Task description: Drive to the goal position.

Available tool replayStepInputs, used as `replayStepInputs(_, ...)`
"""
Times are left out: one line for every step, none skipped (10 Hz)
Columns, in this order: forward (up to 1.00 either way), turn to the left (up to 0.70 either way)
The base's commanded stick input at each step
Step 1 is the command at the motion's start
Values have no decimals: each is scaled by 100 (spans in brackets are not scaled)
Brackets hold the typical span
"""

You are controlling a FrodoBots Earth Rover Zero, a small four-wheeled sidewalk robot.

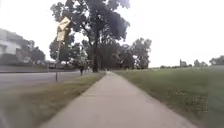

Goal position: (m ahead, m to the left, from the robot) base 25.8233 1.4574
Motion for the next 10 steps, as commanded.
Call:
replayStepInputs(100,0)
replayStepInputs(100,0)
replayStepInputs(100,0)
replayStepInputs(100,0)
replayStepInputs(100,0)
replayStepInputs(100,7)
replayStepInputs(100,32)
replayStepInputs(100,40)
replayStepInputs(100,33)
replayStepInputs(100,0)
